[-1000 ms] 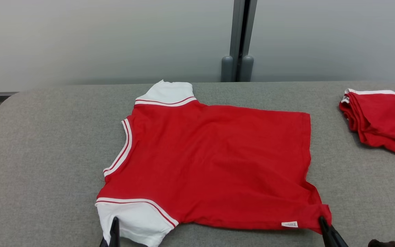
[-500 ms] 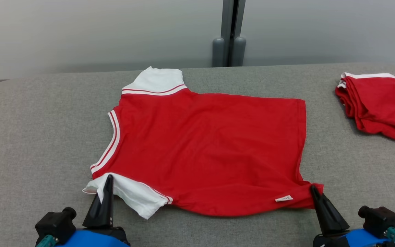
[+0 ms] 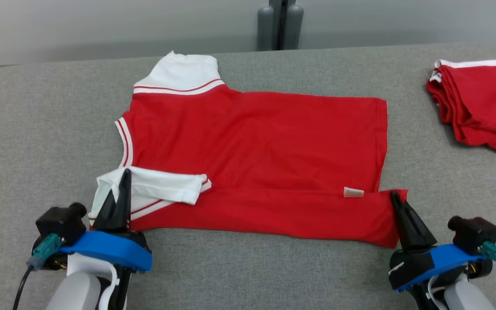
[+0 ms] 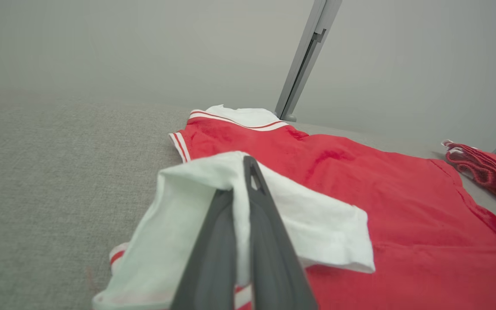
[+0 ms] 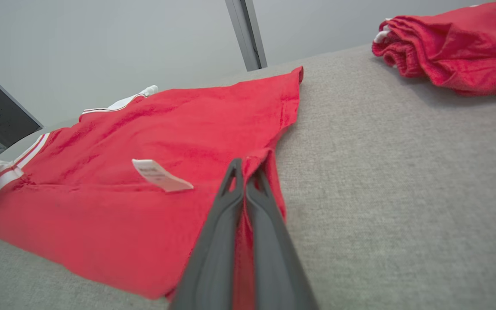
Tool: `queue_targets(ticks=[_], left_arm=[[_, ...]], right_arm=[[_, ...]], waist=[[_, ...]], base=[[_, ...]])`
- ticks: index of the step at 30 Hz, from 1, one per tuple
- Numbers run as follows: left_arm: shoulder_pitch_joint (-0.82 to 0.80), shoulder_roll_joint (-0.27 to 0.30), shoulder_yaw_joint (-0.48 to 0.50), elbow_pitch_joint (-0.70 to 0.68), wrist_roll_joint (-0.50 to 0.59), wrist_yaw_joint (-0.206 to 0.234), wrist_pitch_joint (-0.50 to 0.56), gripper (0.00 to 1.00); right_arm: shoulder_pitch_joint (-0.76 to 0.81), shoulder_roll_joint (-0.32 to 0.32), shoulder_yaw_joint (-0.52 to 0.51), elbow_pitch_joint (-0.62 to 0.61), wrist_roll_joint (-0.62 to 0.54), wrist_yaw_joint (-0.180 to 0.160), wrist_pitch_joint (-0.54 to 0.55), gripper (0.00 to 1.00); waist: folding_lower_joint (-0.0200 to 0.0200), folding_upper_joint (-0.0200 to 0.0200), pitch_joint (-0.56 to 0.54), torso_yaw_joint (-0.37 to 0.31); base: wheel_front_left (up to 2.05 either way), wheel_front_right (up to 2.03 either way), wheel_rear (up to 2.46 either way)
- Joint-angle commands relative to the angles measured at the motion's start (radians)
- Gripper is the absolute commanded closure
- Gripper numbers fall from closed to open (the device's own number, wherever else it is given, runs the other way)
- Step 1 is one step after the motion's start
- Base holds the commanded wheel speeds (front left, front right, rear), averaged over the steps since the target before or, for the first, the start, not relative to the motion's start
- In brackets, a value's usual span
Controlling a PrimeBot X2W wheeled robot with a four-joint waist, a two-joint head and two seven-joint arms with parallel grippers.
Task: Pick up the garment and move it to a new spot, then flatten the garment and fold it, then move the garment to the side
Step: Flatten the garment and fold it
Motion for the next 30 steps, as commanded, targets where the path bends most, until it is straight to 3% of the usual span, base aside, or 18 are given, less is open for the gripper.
queue_targets(ticks=[1,6,7,8,9,17,30], left_arm=[[-0.032,0.005,-0.001,0.02,0.003,-0.005,-0.008,1.0],[-0.103,0.004,-0.01,0.119,0.009,-0.018,-0.014,1.0],[-0.112,0.002,-0.009,0.135,0.011,-0.015,-0.016,1.0],[-0.125,0.003,-0.008,0.147,0.02,-0.011,-0.027,0.72],[-0.133,0.002,-0.012,0.16,0.026,-0.009,-0.033,0.0],[-0.086,-0.028,0.015,0.19,0.021,-0.002,-0.081,0.0],[0.055,0.002,0.032,0.186,0.049,0.03,-0.089,0.0]], right_arm=[[-0.028,0.001,0.002,0.009,-0.006,0.0,-0.008,1.0],[-0.075,0.003,0.018,0.048,-0.015,0.0,-0.017,1.0],[-0.082,-0.002,0.029,0.054,-0.023,0.0,-0.019,0.62],[-0.088,-0.009,0.033,0.058,-0.032,0.0,-0.02,0.34],[-0.089,-0.011,0.033,0.064,-0.038,0.0,-0.021,0.0],[0.01,-0.025,-0.011,0.029,-0.09,0.0,-0.027,0.0],[0.088,0.004,-0.044,0.035,-0.149,0.0,-0.017,0.0]], waist=[[-0.0001,0.0,0.011,0.001],[-0.0001,0.0,0.032,-0.008],[-0.0001,0.0,0.033,-0.009],[-0.0001,0.0,0.033,-0.01],[-0.0001,0.0,0.032,-0.011],[-0.0001,0.0,-0.019,0.003],[-0.0001,0.0,-0.038,0.006]], base=[[0.0,0.0,0.0],[0.0,0.0,0.0],[0.0,0.0,0.0],[0.0,0.0,0.0],[0.0,0.0,0.0],[0.0,0.0,0.0],[0.0,0.0,0.0]])
